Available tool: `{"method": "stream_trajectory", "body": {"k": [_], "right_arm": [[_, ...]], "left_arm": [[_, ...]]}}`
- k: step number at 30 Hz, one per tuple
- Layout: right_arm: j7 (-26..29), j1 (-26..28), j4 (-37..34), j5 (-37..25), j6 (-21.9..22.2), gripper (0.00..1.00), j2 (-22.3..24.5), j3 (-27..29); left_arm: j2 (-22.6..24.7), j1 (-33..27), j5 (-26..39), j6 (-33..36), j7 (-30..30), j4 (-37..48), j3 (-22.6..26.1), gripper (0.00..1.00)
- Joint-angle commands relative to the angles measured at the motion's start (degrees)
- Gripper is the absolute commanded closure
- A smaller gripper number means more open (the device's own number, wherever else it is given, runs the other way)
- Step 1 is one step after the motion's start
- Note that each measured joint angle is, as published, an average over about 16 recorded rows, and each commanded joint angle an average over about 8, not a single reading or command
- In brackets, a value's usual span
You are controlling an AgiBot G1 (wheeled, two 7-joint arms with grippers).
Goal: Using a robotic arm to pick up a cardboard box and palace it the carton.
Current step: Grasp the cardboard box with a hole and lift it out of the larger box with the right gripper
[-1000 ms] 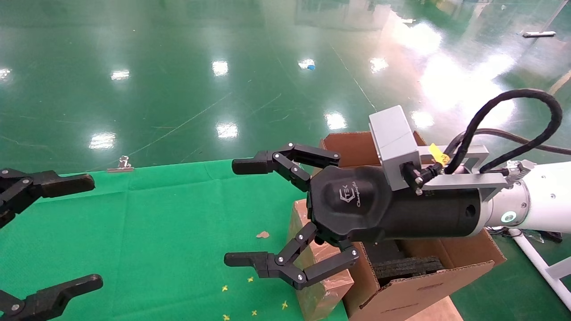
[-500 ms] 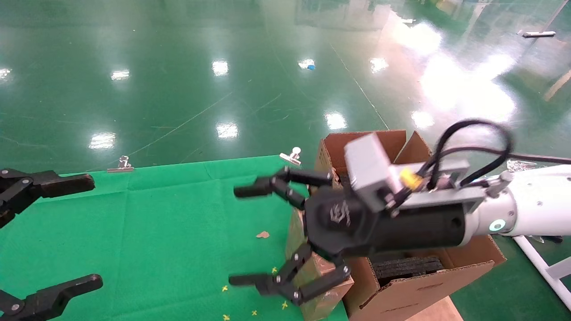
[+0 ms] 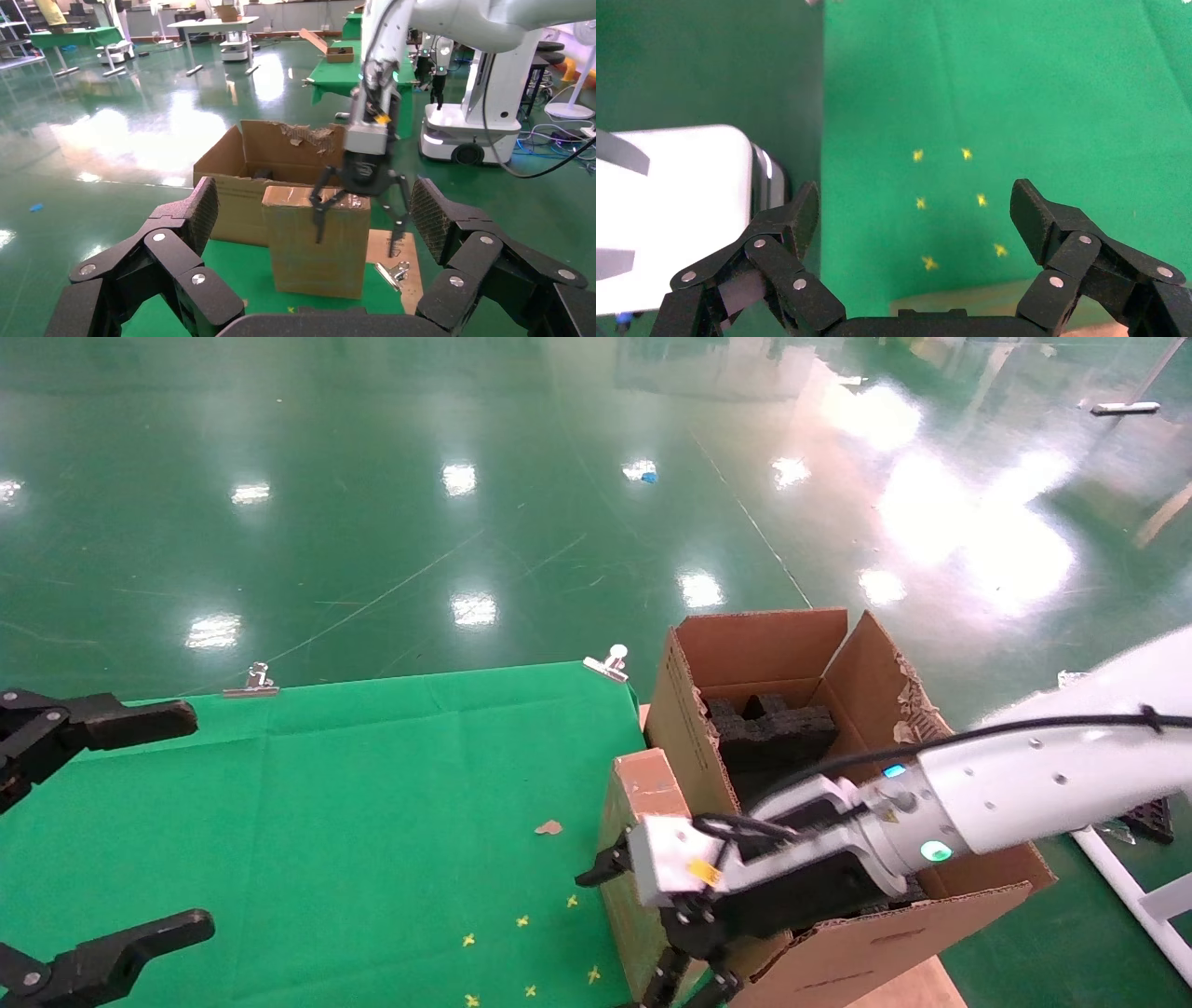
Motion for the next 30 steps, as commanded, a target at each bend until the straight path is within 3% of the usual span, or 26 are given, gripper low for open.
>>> {"method": "stream_trajectory", "body": {"k": [1, 7, 12, 30], "right_arm": [[2.18, 5.25, 0.06, -0.57, -0.36, 0.0, -3.06, -0.91], [11.1, 16.23, 0.01, -4.89, -1.08, 0.0, -4.95, -11.38], [13.62, 18.31, -0.01, -7.11, -0.92, 0.0, -3.99, -16.65], [13.25, 18.94, -1.07, -6.41, -0.35, 0.0, -4.56, -17.2]], "left_arm": [[0.0, 0.0, -0.01, 0.0, 0.0, 0.0, 0.01, 0.0], [-0.01, -0.01, -0.02, -0.01, 0.02, 0.0, 0.03, 0.0], [-0.02, 0.0, -0.04, -0.03, 0.02, 0.01, 0.03, 0.0], [-0.02, 0.0, -0.05, -0.04, 0.04, 0.03, 0.06, 0.0]]}}
